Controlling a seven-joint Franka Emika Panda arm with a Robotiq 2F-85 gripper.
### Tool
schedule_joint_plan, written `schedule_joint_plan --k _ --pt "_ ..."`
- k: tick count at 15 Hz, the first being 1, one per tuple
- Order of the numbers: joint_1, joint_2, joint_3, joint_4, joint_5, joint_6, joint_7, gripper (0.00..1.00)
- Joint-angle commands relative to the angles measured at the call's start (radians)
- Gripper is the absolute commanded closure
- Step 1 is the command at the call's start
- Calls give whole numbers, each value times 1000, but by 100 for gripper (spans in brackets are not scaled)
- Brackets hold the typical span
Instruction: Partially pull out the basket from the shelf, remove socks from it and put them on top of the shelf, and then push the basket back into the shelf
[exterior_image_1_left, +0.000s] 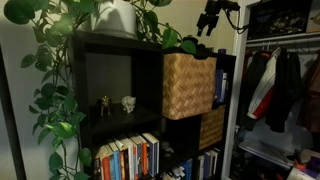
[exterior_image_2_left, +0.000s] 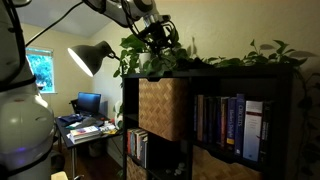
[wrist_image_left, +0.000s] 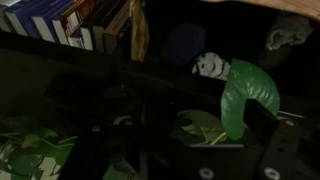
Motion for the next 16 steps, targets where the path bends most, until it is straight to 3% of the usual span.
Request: schedule_joint_plan --k 1,3,4,16 --pt "13 -93 -4 -116 45 -22 -17 0" --pt "17 -121 -3 -164 40 -6 -37 0" --pt "5 -52 3 -83 27 -10 -8 0" --pt "3 -66 4 -86 29 -23 4 0"
